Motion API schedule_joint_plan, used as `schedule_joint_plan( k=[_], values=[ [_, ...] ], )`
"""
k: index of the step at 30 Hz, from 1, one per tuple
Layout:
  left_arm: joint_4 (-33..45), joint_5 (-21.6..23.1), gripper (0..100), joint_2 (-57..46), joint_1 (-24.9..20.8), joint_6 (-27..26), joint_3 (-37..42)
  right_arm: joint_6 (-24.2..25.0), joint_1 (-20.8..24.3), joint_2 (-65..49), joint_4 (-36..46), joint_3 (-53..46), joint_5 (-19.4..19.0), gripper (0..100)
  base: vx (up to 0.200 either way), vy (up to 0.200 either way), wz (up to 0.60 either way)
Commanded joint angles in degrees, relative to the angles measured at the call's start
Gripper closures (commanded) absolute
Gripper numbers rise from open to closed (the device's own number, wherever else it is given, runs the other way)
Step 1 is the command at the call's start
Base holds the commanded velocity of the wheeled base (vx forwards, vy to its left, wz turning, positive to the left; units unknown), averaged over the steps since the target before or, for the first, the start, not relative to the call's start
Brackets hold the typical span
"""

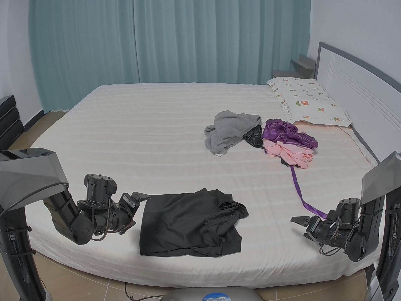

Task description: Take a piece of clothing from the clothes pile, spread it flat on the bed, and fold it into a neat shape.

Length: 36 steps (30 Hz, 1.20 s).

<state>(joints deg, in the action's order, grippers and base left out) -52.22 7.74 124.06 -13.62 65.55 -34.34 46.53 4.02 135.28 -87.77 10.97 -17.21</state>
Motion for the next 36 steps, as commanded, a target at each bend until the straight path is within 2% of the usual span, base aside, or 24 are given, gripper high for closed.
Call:
schedule_joint_plan(
  k=[1,3,6,11,15,18,19,26,36],
  values=[
    [0.0,0.0,0,0.2,0.0,0.0,0.1,-0.4,6.9,-1.3,-0.3,-0.4,5.4,0,0.000,0.200,0.00],
    [0.0,0.0,0,0.3,-0.1,-0.1,0.0,-0.7,10.4,-1.1,-0.5,-0.2,9.6,0,0.000,0.200,0.00],
    [-0.2,-0.4,0,0.6,-0.4,-0.1,0.0,-1.3,13.5,-1.3,-0.3,0.3,13.0,0,0.000,0.200,0.00],
    [-0.2,-0.4,0,0.6,-0.4,-0.2,0.0,-3.3,17.9,-1.5,0.1,0.8,14.6,0,0.000,0.200,0.00],
    [-0.2,-1.2,0,1.3,-0.6,-1.1,0.0,-7.9,20.7,-0.9,1.1,3.0,20.6,0,0.000,0.050,0.00],
    [-0.2,-1.4,0,1.4,-0.6,-1.3,0.0,-10.4,20.9,-1.6,3.0,4.0,21.8,0,0.000,0.000,0.00],
    [-0.2,-1.4,0,1.4,-0.6,-1.3,0.0,-12.6,21.6,-2.2,5.9,6.0,22.5,0,0.000,0.000,0.00],
    [-0.2,-1.4,0,1.4,-0.7,-1.3,0.0,-15.0,24.1,-2.3,15.7,14.1,27.3,0,0.000,0.000,0.00],
    [-0.2,-1.4,0,1.4,-0.7,-1.4,0.1,-18.0,25.9,-2.7,24.7,21.2,28.9,0,0.000,0.000,0.00]
  ],
)
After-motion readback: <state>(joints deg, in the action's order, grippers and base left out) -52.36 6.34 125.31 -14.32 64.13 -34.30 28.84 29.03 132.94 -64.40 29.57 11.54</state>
